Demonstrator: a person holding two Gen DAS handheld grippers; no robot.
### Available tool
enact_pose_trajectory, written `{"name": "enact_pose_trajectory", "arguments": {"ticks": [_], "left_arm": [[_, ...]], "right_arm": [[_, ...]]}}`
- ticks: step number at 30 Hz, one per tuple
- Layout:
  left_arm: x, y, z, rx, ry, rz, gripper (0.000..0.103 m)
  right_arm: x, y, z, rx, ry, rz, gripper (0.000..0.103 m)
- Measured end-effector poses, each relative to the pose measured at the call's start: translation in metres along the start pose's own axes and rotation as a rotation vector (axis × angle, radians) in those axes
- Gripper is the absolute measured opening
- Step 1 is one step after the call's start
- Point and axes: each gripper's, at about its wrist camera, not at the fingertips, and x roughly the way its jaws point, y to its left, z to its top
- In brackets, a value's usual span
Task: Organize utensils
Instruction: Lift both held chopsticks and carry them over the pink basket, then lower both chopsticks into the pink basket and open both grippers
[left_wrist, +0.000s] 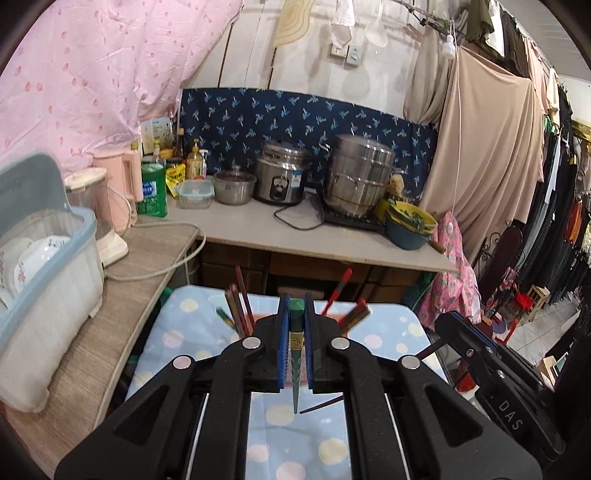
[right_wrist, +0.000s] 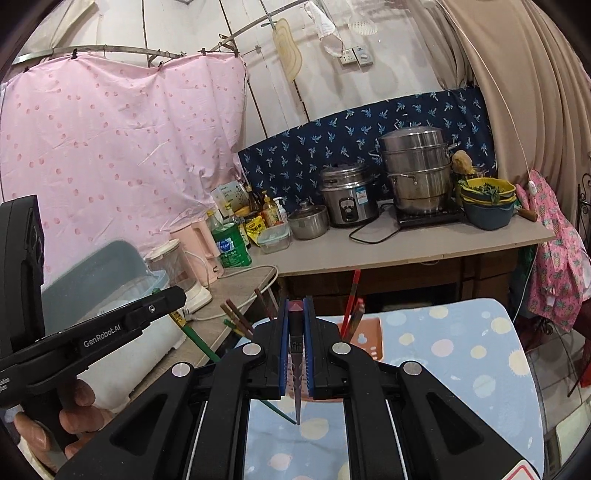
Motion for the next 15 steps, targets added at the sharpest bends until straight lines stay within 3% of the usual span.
{"name": "enact_pose_trajectory", "arguments": {"ticks": [9, 15], "left_arm": [[0.021, 0.002, 0.055, 0.010, -0.103, 0.059, 0.007], [0.051, 0.011, 0.066, 0.005, -0.096, 0.077, 0.007]], "right_arm": [[0.026, 0.000, 0.066, -0.006, -0.113, -0.026, 0.007], [0.061, -0.008, 0.079, 0.000, -0.108, -0.052, 0.007]]}}
